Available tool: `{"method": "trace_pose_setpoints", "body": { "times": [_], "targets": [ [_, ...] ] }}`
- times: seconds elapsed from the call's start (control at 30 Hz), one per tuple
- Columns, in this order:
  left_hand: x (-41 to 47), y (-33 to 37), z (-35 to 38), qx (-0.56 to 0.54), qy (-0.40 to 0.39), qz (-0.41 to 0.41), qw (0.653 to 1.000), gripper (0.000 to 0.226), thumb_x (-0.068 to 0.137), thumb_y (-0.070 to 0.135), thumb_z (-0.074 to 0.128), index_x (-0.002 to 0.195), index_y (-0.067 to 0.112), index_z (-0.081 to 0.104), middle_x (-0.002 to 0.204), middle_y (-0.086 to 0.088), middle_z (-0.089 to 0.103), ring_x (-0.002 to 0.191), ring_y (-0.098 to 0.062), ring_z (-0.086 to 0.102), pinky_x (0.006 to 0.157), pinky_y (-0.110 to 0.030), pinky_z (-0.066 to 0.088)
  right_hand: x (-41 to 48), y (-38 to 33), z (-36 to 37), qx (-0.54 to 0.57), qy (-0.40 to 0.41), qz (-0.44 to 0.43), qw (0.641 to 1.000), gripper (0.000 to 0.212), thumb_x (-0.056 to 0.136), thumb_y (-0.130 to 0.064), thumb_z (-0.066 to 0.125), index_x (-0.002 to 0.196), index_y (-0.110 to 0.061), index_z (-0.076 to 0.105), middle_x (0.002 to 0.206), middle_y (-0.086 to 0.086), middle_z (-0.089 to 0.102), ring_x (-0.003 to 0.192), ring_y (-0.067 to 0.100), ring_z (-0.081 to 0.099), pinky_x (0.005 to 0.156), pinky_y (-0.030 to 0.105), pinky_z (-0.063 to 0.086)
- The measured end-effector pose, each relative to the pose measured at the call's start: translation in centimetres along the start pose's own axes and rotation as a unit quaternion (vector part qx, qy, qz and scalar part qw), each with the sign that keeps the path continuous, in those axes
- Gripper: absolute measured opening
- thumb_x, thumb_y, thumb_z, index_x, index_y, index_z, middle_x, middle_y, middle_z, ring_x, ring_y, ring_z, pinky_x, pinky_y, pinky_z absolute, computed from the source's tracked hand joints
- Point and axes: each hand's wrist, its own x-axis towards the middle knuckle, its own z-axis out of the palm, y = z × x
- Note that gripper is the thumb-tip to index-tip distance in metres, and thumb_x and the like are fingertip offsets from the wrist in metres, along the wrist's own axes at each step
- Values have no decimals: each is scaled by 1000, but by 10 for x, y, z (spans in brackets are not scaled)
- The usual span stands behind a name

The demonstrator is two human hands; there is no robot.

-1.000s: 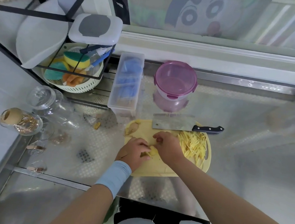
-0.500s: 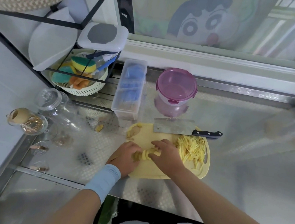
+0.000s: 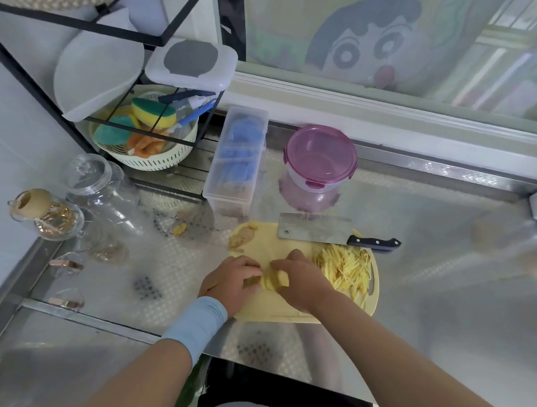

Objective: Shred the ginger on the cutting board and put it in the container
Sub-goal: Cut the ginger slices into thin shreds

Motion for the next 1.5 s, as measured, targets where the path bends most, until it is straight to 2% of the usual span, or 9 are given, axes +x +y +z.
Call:
{"method": "trace_pose_setpoints", "body": {
  "times": [0.2,0.6,0.8,0.9,1.03,1.2,1.33,1.43,1.5],
  "targets": [
    [0,4,7,-17,25,-16,999,19,87,30,65,105,29,69,112,19,62,106,-7,47,88,-22,39,-1,-4,4,6,-4,1,1000,57,94,-24,67,148,-26,48,132,5,43,121,28,50,103,36,42],
    [-12,-3,9,-29,14,-9,999,22,85,28,68,107,28,67,108,18,56,99,-3,42,83,-15,34,-4,-11,17,18,-5,-33,999,52,92,-23,69,142,-30,55,123,4,45,120,25,45,99,33,41],
    [-14,2,6,-13,54,-1,998,22,87,40,60,106,31,64,105,20,53,97,0,39,80,-21,39,-7,-3,12,15,0,-20,1000,79,86,-29,77,154,-26,37,133,5,43,124,25,47,103,32,41],
    [-10,5,9,-17,98,46,994,17,90,30,61,104,24,68,104,14,55,94,1,35,81,-21,38,-10,1,9,19,2,-21,1000,75,88,-24,74,154,-22,38,134,5,43,123,24,49,100,28,40],
    [-5,10,10,12,42,102,994,18,92,24,59,105,20,70,112,11,57,102,-2,39,83,-26,45,-10,1,11,25,22,-32,999,47,95,-24,66,141,-22,56,125,4,49,115,25,54,95,26,40],
    [-1,13,7,17,3,79,997,18,93,30,56,103,24,70,112,11,55,105,-8,45,85,-28,46,-14,3,-1,22,-4,-14,1000,65,92,-23,69,151,-22,42,137,3,43,126,23,47,103,31,40],
    [8,21,4,7,23,75,997,20,93,30,57,108,26,69,108,14,54,103,-5,44,86,-27,45,-12,32,-39,50,104,21,993,47,95,-5,52,139,-20,57,128,2,49,121,24,51,102,32,43],
    [24,36,2,10,30,64,997,24,95,29,53,115,24,66,115,12,54,109,-8,44,89,-23,41,-7,72,-66,26,164,78,983,53,88,7,47,131,-19,63,122,5,54,117,27,51,98,33,42],
    [41,51,0,25,30,64,997,29,96,26,51,121,22,63,120,8,55,113,-11,44,92,-26,41,-5,97,-79,-28,160,102,982,55,87,7,47,133,-20,61,123,4,53,117,26,48,96,34,40]
  ]
}}
